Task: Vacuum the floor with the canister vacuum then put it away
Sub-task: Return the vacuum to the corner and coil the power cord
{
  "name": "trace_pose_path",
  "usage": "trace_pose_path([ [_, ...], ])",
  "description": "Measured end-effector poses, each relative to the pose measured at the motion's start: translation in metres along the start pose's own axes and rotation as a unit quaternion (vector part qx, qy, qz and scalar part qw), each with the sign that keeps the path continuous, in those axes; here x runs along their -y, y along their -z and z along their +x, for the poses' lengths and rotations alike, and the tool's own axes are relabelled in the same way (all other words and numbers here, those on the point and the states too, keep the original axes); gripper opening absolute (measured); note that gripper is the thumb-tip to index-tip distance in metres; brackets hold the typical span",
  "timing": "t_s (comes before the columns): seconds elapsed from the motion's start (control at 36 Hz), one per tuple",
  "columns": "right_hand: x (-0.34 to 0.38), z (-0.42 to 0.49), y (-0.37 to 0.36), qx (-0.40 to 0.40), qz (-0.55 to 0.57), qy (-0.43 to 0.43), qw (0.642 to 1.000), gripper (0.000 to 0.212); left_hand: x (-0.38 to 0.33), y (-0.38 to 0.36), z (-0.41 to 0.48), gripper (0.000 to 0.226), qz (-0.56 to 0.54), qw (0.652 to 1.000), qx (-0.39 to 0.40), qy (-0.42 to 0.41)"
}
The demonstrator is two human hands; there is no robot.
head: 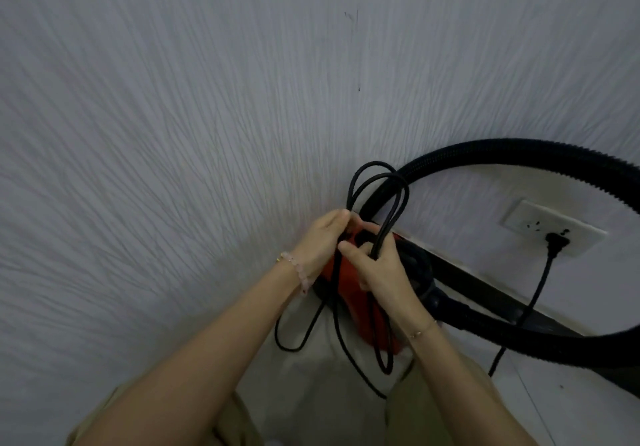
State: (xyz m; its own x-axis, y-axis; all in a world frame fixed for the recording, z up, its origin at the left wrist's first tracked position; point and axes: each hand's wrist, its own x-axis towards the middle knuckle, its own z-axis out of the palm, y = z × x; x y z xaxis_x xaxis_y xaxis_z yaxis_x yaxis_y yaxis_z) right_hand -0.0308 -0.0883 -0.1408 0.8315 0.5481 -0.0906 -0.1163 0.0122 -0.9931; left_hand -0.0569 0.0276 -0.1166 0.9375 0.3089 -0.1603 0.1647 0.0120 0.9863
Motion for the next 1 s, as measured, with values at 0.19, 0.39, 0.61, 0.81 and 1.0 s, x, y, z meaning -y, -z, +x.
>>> trace_pose_path([
  [0.19,0.006,0.002,0.012,0.061,-0.041,-0.035,0.997,0.041,-0.008,-0.010,-0.002,0.027,0.082,0.995,0.057,-0.028],
  [0.39,-0.009,0.001,0.019,0.023,-0.040,0.027,0.999,0.015,-0.007,-0.008,0.001,0.024,0.093,0.996,-0.007,-0.005],
  [0.61,0.008,0.017,0.045,-0.042,0.071,0.022,0.996,0.039,0.048,-0.010,-0.023,0.009,0.071,0.967,-0.129,0.207],
  [0.81,0.013,0.018,0.049,-0.035,0.287,-0.047,0.956,0.042,0.078,-0.032,-0.052,0.061,-0.108,0.872,-0.168,0.447],
  [1.0,-0.003,0.010,0.045,-0.048,0.329,-0.067,0.941,0.045,0.131,-0.056,-0.067,0.074,-0.392,0.755,-0.197,0.487],
])
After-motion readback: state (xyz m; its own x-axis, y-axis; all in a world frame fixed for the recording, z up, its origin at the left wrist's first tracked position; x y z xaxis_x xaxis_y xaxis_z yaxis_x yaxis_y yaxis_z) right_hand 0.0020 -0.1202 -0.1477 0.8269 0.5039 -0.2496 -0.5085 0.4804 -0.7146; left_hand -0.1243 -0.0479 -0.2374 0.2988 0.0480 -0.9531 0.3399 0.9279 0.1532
